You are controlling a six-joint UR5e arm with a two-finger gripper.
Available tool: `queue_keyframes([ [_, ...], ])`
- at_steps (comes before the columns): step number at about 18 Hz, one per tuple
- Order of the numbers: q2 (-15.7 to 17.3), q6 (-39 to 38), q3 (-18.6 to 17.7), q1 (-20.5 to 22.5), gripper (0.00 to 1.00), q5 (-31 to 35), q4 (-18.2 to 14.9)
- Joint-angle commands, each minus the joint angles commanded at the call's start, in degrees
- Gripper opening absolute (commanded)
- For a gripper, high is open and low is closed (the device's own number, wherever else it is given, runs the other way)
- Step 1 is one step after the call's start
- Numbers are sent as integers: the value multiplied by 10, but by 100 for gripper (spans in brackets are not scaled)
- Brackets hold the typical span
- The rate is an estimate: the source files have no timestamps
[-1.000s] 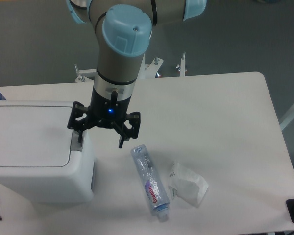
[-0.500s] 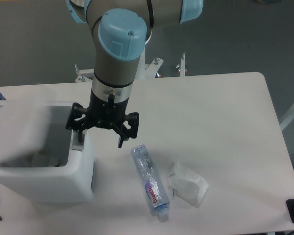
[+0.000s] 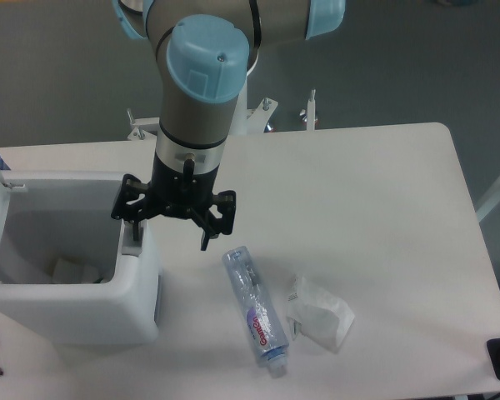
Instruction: Open the trash can
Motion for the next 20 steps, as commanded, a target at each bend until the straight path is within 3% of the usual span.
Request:
queue_keyframes([
  [4,-4,5,4,3,100,1,4],
  [12,-1,13,15,61,100,0,0],
  [18,-7,15,21,76,100,0,9],
  [20,-11,54,21,97,100,0,7],
])
